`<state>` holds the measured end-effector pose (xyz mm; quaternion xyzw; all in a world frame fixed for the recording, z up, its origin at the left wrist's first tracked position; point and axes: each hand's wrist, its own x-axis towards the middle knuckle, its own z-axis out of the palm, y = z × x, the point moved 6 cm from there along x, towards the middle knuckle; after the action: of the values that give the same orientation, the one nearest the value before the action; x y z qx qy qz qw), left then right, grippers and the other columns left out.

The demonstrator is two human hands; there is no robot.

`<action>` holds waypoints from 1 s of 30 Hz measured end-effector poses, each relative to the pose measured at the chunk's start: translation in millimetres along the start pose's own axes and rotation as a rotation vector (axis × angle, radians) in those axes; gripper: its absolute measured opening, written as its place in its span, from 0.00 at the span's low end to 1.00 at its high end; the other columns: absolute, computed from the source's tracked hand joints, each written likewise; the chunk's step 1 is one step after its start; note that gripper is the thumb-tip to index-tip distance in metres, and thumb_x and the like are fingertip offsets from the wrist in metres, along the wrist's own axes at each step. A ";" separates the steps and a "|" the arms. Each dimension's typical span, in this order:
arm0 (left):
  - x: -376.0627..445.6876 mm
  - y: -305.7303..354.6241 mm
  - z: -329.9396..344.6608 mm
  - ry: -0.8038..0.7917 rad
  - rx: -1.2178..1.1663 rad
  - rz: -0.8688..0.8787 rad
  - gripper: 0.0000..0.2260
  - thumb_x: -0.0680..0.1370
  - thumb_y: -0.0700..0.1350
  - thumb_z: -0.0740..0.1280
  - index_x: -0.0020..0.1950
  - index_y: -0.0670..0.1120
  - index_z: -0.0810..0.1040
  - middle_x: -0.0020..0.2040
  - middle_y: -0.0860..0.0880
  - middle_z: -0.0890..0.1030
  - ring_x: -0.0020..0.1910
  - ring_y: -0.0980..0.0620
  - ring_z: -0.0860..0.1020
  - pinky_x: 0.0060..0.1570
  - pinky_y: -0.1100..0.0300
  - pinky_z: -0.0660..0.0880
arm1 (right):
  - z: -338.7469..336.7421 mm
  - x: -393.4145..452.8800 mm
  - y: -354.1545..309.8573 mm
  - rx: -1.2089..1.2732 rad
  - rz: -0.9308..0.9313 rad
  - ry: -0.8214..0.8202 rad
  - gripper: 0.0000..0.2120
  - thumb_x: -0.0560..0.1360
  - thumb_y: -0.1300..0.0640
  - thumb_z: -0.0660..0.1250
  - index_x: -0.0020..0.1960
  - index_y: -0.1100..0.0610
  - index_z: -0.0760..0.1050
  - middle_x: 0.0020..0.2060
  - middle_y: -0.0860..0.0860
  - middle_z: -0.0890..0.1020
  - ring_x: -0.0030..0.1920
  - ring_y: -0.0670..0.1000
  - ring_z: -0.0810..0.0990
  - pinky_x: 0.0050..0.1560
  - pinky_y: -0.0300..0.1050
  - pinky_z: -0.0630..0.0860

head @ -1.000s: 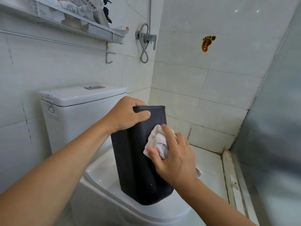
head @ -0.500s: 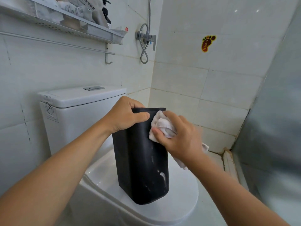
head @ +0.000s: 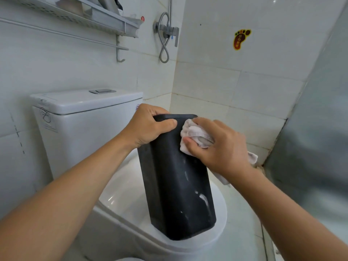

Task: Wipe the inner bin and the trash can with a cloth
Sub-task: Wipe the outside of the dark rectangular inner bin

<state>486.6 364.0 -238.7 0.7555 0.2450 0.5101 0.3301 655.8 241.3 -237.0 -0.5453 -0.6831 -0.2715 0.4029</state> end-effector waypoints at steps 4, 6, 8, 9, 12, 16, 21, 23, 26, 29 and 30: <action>-1.4 5.9 5.7 -0.054 0.024 0.018 0.04 0.74 0.40 0.74 0.40 0.46 0.87 0.35 0.47 0.85 0.34 0.56 0.79 0.36 0.62 0.76 | -8.3 -38.9 -20.9 0.010 -0.269 -0.099 0.21 0.75 0.35 0.69 0.61 0.46 0.81 0.37 0.46 0.78 0.35 0.50 0.77 0.31 0.44 0.73; -2.7 10.5 10.4 -0.074 0.048 0.034 0.09 0.76 0.35 0.74 0.40 0.48 0.86 0.34 0.54 0.84 0.34 0.59 0.80 0.36 0.65 0.76 | -12.9 -38.9 -17.1 -0.014 -0.271 -0.104 0.20 0.74 0.35 0.69 0.60 0.45 0.81 0.37 0.46 0.79 0.35 0.51 0.78 0.31 0.45 0.74; -3.0 11.6 10.7 -0.072 0.056 0.038 0.09 0.75 0.36 0.74 0.40 0.49 0.86 0.35 0.54 0.84 0.34 0.59 0.80 0.36 0.65 0.77 | -14.4 -23.0 -7.6 -0.061 -0.154 -0.078 0.20 0.73 0.34 0.68 0.59 0.43 0.80 0.38 0.46 0.79 0.37 0.53 0.80 0.32 0.48 0.77; -4.1 13.7 10.4 -0.070 0.059 0.040 0.07 0.75 0.37 0.74 0.41 0.49 0.86 0.35 0.53 0.85 0.34 0.58 0.80 0.36 0.64 0.77 | -14.5 -13.7 -2.5 -0.077 -0.083 -0.063 0.19 0.73 0.33 0.67 0.59 0.42 0.79 0.39 0.46 0.80 0.38 0.54 0.81 0.34 0.49 0.78; -7.3 15.7 8.4 -0.059 0.080 0.040 0.05 0.72 0.43 0.73 0.41 0.43 0.87 0.37 0.43 0.85 0.34 0.55 0.79 0.36 0.60 0.76 | -12.9 -7.5 -2.5 -0.077 -0.025 -0.038 0.19 0.73 0.34 0.66 0.58 0.42 0.80 0.39 0.46 0.80 0.38 0.54 0.81 0.35 0.50 0.78; -9.4 16.6 8.4 -0.076 0.073 0.014 0.09 0.71 0.45 0.71 0.43 0.40 0.86 0.38 0.40 0.84 0.36 0.53 0.79 0.38 0.59 0.76 | -17.0 -59.4 -29.3 -0.007 -0.275 -0.165 0.19 0.74 0.36 0.69 0.60 0.45 0.81 0.39 0.47 0.79 0.36 0.53 0.80 0.31 0.46 0.75; -8.8 21.3 16.5 -0.133 0.095 0.017 0.12 0.71 0.46 0.72 0.44 0.37 0.85 0.41 0.34 0.82 0.36 0.51 0.78 0.38 0.57 0.75 | -27.6 -36.9 -7.5 -0.086 -0.123 -0.104 0.19 0.73 0.33 0.65 0.59 0.42 0.79 0.39 0.46 0.80 0.37 0.56 0.81 0.33 0.47 0.76; -8.7 24.0 19.0 -0.138 0.103 0.031 0.11 0.72 0.46 0.72 0.44 0.38 0.85 0.40 0.36 0.83 0.36 0.51 0.79 0.37 0.57 0.76 | -29.5 -14.1 8.6 -0.108 0.007 -0.056 0.19 0.74 0.32 0.64 0.59 0.41 0.79 0.40 0.45 0.80 0.39 0.54 0.81 0.36 0.48 0.77; -9.2 23.3 16.9 -0.119 0.099 0.021 0.09 0.71 0.46 0.71 0.43 0.40 0.86 0.39 0.40 0.83 0.35 0.53 0.79 0.37 0.59 0.76 | -25.0 -20.7 4.4 -0.079 0.018 -0.065 0.19 0.74 0.33 0.65 0.60 0.41 0.77 0.41 0.46 0.80 0.40 0.55 0.81 0.37 0.50 0.78; -8.8 19.7 12.9 -0.113 0.101 0.008 0.10 0.71 0.46 0.71 0.43 0.40 0.86 0.40 0.38 0.83 0.36 0.53 0.78 0.38 0.59 0.74 | -19.6 -64.6 -26.6 -0.027 -0.217 -0.165 0.18 0.74 0.36 0.67 0.59 0.43 0.79 0.40 0.47 0.80 0.37 0.55 0.80 0.32 0.47 0.75; -8.7 19.5 12.9 -0.122 0.102 0.009 0.10 0.71 0.46 0.71 0.44 0.40 0.86 0.40 0.38 0.83 0.36 0.53 0.78 0.38 0.58 0.74 | -20.6 -74.5 -29.6 -0.011 -0.272 -0.191 0.18 0.74 0.37 0.69 0.59 0.45 0.80 0.39 0.47 0.80 0.36 0.54 0.80 0.30 0.46 0.75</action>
<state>496.1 341.7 -232.8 0.8021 0.2466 0.4513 0.3034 638.5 177.7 -287.2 -0.4734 -0.7843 -0.2741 0.2926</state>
